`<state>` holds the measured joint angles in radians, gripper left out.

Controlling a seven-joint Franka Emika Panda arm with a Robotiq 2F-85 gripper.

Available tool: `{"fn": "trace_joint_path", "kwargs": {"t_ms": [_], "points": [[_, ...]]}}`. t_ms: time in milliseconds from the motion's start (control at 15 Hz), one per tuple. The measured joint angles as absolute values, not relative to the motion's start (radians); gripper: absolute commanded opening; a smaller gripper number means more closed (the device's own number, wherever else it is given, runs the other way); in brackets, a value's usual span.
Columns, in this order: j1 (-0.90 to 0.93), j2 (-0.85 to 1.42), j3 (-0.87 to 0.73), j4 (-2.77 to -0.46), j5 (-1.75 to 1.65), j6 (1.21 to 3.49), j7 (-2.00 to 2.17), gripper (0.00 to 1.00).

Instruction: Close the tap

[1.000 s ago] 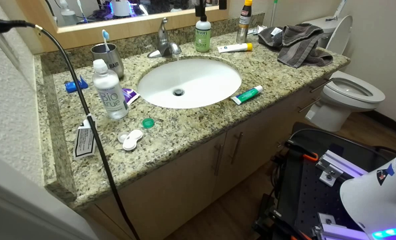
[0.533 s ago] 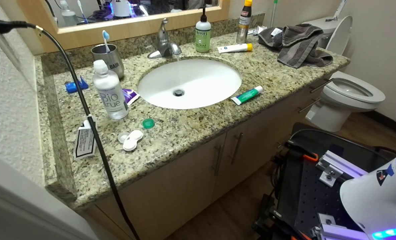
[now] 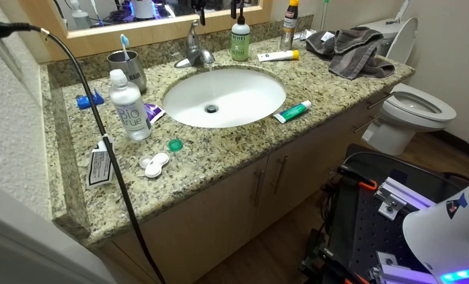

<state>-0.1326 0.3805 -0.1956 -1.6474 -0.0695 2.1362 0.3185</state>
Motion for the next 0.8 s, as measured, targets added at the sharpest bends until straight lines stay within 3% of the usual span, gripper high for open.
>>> {"fn": "trace_joint_path", "kwargs": {"t_ms": [467, 800], "points": [[-0.133, 0.549, -0.204, -1.45, -0.063, 2.201, 0.435, 1.0], [-0.198, 0.58, -0.156, -1.387, 0.071, 2.047, 0.177, 1.0]]}}
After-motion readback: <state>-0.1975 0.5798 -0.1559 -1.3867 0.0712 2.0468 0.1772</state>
